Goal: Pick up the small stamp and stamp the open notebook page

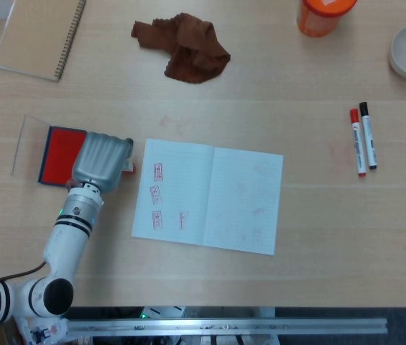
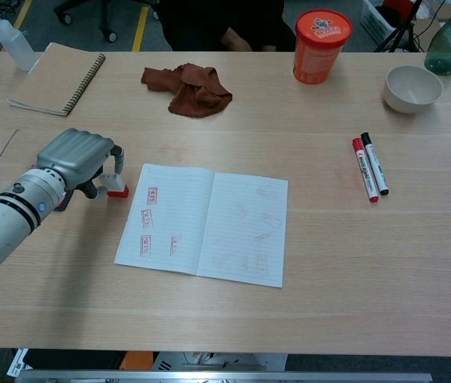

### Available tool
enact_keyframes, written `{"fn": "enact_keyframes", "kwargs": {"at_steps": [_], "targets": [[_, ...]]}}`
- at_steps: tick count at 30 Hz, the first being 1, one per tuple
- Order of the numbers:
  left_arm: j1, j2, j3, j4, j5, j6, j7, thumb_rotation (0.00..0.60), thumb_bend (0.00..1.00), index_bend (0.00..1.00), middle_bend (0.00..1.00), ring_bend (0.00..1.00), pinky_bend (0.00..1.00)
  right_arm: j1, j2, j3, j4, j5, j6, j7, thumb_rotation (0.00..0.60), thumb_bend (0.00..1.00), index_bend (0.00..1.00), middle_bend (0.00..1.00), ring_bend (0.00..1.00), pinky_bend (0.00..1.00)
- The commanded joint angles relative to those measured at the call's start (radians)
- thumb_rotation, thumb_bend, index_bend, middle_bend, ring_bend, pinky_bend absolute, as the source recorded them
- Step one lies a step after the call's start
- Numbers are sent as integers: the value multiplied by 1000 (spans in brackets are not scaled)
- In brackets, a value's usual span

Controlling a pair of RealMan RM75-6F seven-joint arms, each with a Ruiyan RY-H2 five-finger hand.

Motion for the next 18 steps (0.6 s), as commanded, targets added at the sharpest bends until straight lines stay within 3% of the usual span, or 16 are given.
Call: {"fn": "enact_keyframes", "kwargs": {"at_steps": [1, 18], "targets": [[-1, -6, 1, 1, -4, 6, 6, 600, 247, 462, 1000, 1000, 1000, -1, 0, 0, 1, 1, 0, 2, 600, 362, 445, 423, 285, 308], [-13, 8, 29, -42, 1, 11, 37, 600, 257, 462, 1000, 1000, 1000, -8, -4, -3, 11, 1, 4, 15, 600, 362, 445, 423, 285, 308]]}}
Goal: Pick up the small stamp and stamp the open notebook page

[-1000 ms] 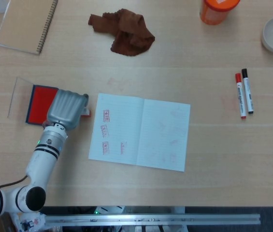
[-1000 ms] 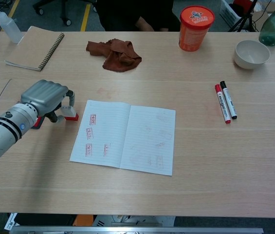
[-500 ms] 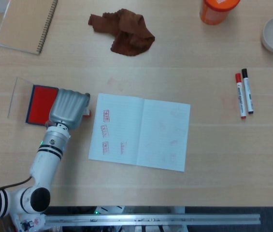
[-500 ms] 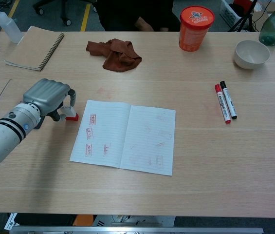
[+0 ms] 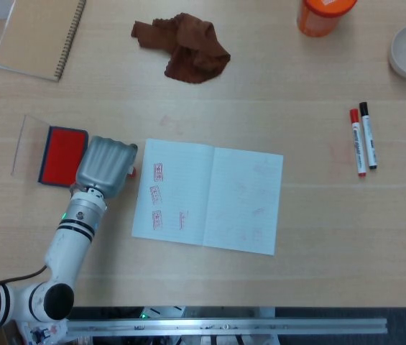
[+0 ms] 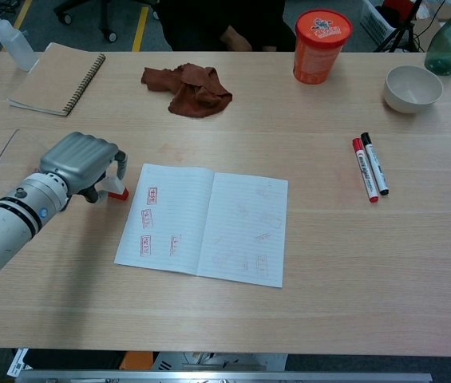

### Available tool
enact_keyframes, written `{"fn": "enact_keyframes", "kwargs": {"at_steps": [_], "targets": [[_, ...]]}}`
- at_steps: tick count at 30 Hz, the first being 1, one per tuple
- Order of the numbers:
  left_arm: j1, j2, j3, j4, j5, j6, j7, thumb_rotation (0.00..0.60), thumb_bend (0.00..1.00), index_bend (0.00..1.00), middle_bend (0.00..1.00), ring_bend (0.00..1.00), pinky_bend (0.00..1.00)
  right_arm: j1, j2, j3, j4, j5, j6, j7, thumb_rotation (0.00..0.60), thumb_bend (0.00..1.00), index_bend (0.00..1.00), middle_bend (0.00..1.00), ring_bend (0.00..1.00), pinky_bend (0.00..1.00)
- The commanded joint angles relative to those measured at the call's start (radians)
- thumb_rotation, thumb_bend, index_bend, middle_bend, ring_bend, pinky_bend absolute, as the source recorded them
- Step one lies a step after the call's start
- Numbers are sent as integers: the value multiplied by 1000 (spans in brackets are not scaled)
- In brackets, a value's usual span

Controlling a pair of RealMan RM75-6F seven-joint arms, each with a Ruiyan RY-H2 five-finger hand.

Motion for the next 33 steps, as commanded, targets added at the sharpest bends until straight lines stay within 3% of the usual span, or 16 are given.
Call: {"fn": "enact_keyframes", "kwargs": {"at_steps": [1, 33], "targets": [[-2, 0, 3, -3, 2, -2, 1, 600, 257, 462, 1000, 1000, 1000, -2, 1, 0, 1, 1, 2, 2, 600, 361, 445, 423, 285, 308], [-5, -37, 17, 68, 24, 14, 5, 600, 293, 512, 1000, 1000, 1000, -9, 6, 0, -7, 10, -2, -3, 600, 360, 445, 423, 285, 308]]}}
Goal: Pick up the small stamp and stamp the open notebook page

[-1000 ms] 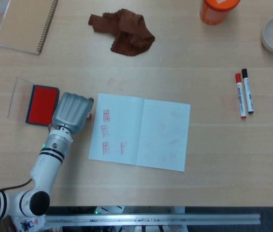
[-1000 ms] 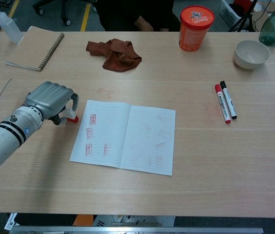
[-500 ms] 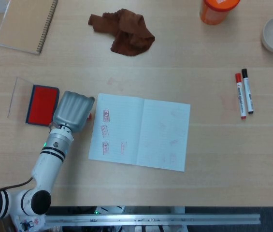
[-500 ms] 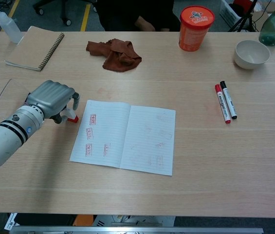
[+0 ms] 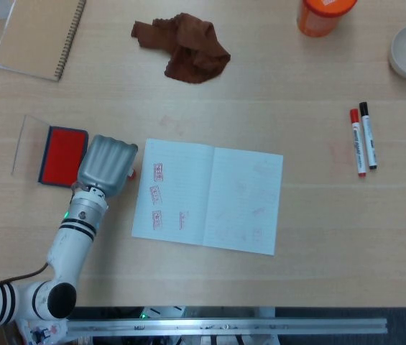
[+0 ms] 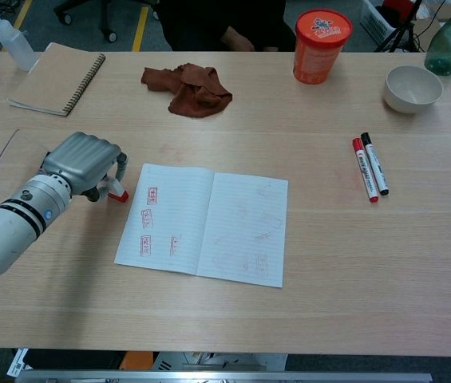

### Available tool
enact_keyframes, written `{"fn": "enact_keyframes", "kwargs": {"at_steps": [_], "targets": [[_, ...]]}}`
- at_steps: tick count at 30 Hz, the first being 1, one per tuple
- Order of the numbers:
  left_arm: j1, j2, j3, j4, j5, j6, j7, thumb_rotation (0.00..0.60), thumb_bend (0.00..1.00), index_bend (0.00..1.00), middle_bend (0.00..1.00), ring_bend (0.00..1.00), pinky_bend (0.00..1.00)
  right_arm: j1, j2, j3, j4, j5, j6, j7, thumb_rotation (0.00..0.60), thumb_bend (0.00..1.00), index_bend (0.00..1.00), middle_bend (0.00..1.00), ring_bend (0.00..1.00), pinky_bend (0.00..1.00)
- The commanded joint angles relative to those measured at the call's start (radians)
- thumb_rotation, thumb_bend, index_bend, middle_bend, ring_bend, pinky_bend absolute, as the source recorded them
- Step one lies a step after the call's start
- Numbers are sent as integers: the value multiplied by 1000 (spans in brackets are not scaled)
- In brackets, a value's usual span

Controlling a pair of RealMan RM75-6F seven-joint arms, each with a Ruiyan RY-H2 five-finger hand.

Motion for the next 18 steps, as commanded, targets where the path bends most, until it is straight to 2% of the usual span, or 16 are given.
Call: {"fn": "enact_keyframes", "kwargs": {"at_steps": [1, 18], "targets": [[1, -4, 1, 4, 1, -2, 0, 600, 293, 513, 1000, 1000, 1000, -1, 1, 0, -1, 1, 0, 0, 600, 360, 445, 423, 284, 308], [4, -21, 1, 33, 14, -10, -6, 600, 307, 546, 1000, 1000, 1000, -4, 3, 0, -3, 7, -4, 0, 600, 360, 445, 423, 285, 308]]}}
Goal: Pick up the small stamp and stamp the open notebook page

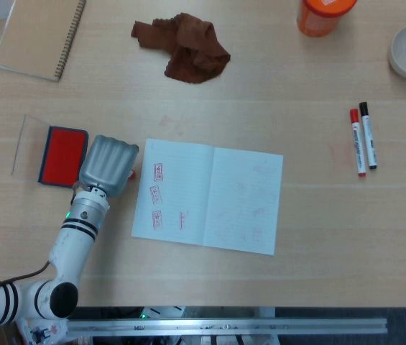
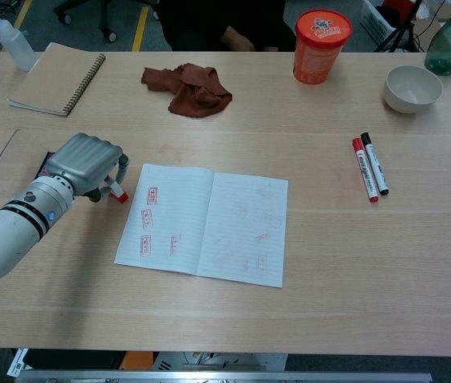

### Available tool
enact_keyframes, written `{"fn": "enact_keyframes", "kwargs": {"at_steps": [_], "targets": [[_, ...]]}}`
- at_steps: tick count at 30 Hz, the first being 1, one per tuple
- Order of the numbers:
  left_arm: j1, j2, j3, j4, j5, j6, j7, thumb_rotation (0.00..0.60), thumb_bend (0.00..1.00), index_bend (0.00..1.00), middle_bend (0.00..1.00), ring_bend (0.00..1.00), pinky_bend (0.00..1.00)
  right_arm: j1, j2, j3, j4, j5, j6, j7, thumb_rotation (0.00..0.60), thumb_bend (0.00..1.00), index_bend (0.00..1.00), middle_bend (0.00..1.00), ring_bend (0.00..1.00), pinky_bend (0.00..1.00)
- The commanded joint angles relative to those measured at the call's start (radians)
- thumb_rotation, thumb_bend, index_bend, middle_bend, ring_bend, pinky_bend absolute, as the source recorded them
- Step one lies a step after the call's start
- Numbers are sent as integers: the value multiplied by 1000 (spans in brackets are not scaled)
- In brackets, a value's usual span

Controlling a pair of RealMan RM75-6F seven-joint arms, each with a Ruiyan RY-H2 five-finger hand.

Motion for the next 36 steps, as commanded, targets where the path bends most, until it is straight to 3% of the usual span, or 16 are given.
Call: {"fn": "enact_keyframes", "kwargs": {"at_steps": [1, 12, 25, 36], "targets": [[0, -2, 0, 3, 6, 0, -1, 600, 307, 550, 1000, 1000, 1000, 0, 0, 0, -1, 0, -1, 0, 600, 359, 445, 423, 285, 308], [0, 25, -4, -24, 30, -10, -23, 600, 321, 576, 1000, 1000, 1000, 0, 3, 1, -5, -1, 0, 0, 600, 359, 445, 423, 285, 308], [-27, 110, -16, -228, 71, -6, -1, 600, 323, 579, 1000, 1000, 1000, 16, -1, 5, -2, -8, -16, 3, 600, 358, 445, 424, 284, 308], [-62, 57, -3, -275, 101, -4, 56, 600, 324, 590, 1000, 1000, 1000, 17, 14, 6, -12, -18, -5, 1, 600, 358, 445, 424, 285, 308]]}}
